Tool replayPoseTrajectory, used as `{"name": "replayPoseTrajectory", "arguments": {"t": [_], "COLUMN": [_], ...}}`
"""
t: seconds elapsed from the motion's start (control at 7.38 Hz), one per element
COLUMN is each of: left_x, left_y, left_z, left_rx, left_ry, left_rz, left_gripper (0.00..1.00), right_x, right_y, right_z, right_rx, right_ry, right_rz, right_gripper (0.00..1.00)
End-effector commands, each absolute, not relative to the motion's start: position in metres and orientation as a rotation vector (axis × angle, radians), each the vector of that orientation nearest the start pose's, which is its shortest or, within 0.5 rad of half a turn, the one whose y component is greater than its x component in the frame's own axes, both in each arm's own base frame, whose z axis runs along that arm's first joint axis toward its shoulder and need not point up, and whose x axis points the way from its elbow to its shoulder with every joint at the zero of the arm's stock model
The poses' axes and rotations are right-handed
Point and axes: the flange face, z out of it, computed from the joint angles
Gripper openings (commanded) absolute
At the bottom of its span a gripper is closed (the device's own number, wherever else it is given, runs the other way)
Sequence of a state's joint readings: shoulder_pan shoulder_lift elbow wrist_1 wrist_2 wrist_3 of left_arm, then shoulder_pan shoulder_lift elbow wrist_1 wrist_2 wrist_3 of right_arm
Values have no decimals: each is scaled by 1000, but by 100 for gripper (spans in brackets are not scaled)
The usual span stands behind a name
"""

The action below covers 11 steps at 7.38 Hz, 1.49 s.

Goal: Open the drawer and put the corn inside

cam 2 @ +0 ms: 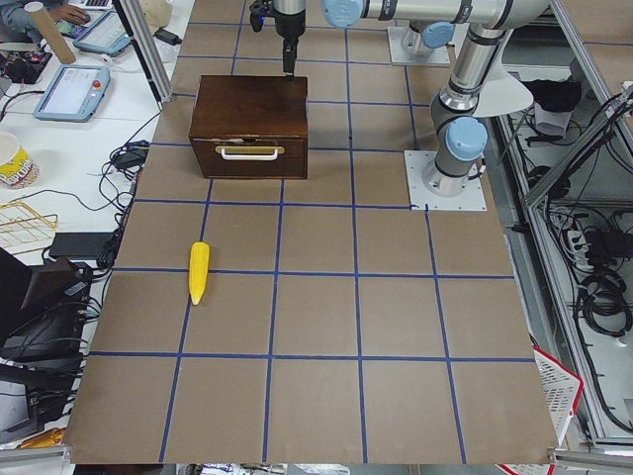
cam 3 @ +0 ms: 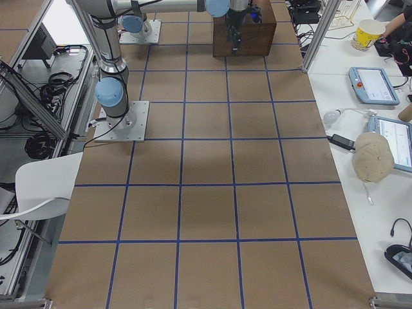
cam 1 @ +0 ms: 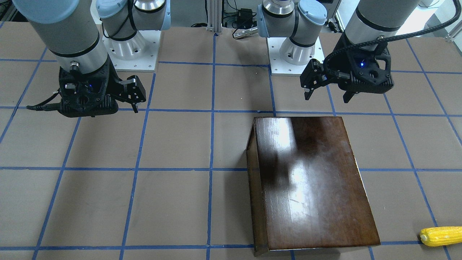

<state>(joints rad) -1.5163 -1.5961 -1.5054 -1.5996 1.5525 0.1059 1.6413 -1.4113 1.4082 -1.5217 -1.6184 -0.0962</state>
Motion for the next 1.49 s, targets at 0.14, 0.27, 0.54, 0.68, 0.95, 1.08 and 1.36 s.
{"name": "replayPoseTrajectory", "arguments": {"t": [0.14, 0.27, 0.54, 0.68, 0.95, 1.08, 1.36], "left_x": [-110, -110, -107, -106, -105, -104, -52], "left_y": [-506, -507, -507, -508, -510, -514, -541], "left_z": [502, 501, 500, 499, 492, 494, 488], "left_rx": [71, 92, 92, 89, 90, 78, -54], "left_ry": [3160, 3158, 3152, 3149, 3158, 3159, 3174], "left_rz": [-22, -22, -18, -18, 10, 7, 42], "left_gripper": [100, 100, 100, 100, 100, 100, 100], "right_x": [167, 167, 167, 167, 167, 167, 167], "right_y": [-544, -544, -544, -544, -544, -544, -544], "right_z": [479, 479, 479, 479, 479, 479, 479], "right_rx": [-265, -268, -268, -268, -268, -268, -268], "right_ry": [3177, 3176, 3176, 3176, 3176, 3176, 3176], "right_rz": [74, 74, 74, 72, 74, 74, 74], "right_gripper": [100, 100, 100, 100, 100, 100, 100]}}
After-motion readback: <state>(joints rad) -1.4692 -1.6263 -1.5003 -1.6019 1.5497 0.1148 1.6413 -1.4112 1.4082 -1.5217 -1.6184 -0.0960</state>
